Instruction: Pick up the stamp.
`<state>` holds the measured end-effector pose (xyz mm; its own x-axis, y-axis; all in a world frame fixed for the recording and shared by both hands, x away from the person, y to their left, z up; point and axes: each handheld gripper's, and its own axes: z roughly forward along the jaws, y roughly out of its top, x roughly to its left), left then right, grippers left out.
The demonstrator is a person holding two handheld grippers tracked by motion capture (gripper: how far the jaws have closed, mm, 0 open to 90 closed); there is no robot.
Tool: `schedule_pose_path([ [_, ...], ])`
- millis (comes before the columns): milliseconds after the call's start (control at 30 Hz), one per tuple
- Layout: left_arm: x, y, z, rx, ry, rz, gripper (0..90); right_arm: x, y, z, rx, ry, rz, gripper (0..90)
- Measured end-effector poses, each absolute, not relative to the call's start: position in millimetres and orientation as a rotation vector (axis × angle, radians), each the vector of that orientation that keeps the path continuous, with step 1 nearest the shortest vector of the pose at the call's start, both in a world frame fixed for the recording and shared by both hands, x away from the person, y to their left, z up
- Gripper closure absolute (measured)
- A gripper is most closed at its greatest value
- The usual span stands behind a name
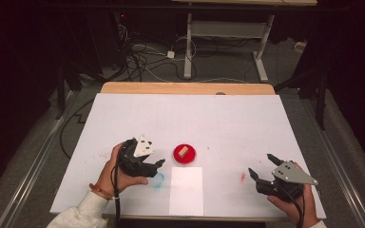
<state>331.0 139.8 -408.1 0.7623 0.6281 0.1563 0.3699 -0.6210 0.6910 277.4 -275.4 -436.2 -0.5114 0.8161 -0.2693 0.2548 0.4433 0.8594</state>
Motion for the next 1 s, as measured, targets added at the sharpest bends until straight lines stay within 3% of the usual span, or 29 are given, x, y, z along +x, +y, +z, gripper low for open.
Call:
schedule_pose_path([
  [600,368,95,-415,2.346,0.734,0.381,29.2,278,-276,-437,0.905,2.003,1.016,24.1],
  [1000,389,77,-422,2.408,0.775,0.28,42.4,280,-277,-439,0.902,2.012,1.019,24.1],
])
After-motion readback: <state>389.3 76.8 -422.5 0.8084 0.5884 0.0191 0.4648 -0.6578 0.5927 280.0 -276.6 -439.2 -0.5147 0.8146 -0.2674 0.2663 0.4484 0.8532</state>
